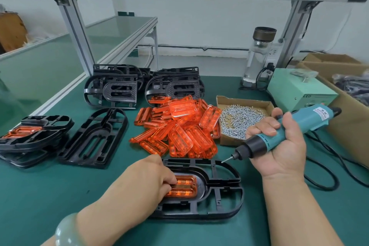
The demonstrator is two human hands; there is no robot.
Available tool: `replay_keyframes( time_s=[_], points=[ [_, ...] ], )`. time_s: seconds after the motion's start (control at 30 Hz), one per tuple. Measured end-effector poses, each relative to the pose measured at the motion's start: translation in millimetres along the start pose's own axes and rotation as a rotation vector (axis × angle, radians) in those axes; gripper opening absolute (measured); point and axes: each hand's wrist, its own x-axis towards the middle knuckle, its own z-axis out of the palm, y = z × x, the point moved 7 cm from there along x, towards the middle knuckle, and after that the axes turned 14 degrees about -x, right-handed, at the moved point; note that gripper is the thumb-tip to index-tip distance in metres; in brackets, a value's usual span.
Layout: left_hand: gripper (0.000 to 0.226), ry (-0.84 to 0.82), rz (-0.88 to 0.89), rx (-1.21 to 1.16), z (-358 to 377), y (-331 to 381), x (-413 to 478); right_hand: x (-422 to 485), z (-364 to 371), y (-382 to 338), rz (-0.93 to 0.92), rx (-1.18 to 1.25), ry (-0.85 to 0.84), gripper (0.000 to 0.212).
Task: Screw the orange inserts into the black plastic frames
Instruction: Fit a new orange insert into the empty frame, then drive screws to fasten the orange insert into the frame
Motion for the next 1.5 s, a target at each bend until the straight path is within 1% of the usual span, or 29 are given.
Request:
replay_keyframes(
  time_s=[0.07, 0.17, 0.27, 0.37, 0.43, 0.53, 0.63, 0.7, 0.77, 0.8, 0.93, 1.1, 1.27, 1.3, 1.4, 1.5],
  points=[
    [0.017, 0.050, 0.011, 0.003, -10.3, 3.5, 3.1, 0.8, -1.4, -1.4, 0.000, 0.018, 0.007, 0.010],
    [0.017, 0.195, 0.076, -0.064, -31.2, 22.8, 20.2, 2.9, -2.4, -3.1, 0.002, 0.027, 0.021, 0.010],
    [0.020, 0.235, 0.192, -0.107, -38.6, 56.5, 53.4, 3.9, -3.2, -4.3, 0.009, 0.033, 0.018, 0.011],
    [0.025, 0.212, 0.291, -0.070, -33.0, 88.4, 94.3, 5.0, -5.0, -6.0, 0.008, 0.038, 0.010, 0.011],
    [0.028, 0.157, 0.314, 0.005, -21.2, 103.1, 123.0, 5.8, -5.8, -6.8, 0.007, 0.036, 0.005, 0.011],
    [0.033, 0.060, 0.295, 0.189, 2.2, 113.8, 160.3, 6.8, -6.7, -6.5, 0.005, 0.032, 0.007, 0.012],
    [0.039, 0.029, 0.267, 0.418, 20.5, 116.6, 182.3, 7.6, -6.5, -5.1, 0.009, 0.024, 0.010, 0.012],
    [0.037, -0.028, 0.207, 0.477, 30.8, 110.3, 190.9, 7.8, -5.8, -3.8, 0.014, 0.023, 0.011, 0.013],
    [0.030, -0.073, 0.149, 0.464, 37.0, 103.4, 195.4, 7.8, -4.6, -3.2, 0.014, 0.022, 0.007, 0.012],
    [0.026, -0.066, 0.144, 0.454, 37.4, 102.6, 196.2, 7.8, -3.9, -2.9, 0.014, 0.018, 0.004, 0.012],
    [0.019, 0.025, 0.204, 0.465, 33.9, 108.8, 195.2, 7.3, -2.4, -3.0, 0.012, 0.014, -0.002, 0.012],
    [0.022, 0.108, 0.197, 0.394, 27.7, 109.0, 193.2, 6.6, -1.1, -3.2, 0.009, 0.011, 0.000, 0.012],
    [0.015, 0.135, 0.214, 0.190, 18.3, 114.0, 181.2, 6.0, 1.0, -1.5, 0.006, 0.025, -0.014, 0.012],
    [0.015, 0.156, 0.213, 0.176, 16.2, 114.1, 179.8, 5.8, 1.2, -0.9, 0.009, 0.023, -0.017, 0.012],
    [0.025, 0.201, 0.194, 0.184, 12.4, 112.2, 177.9, 5.6, 0.9, 0.0, 0.013, 0.001, -0.017, 0.012],
    [0.024, 0.234, 0.197, 0.166, 6.5, 110.1, 178.0, 6.5, -0.2, 1.0, 0.018, -0.009, -0.010, 0.012]
  ],
)
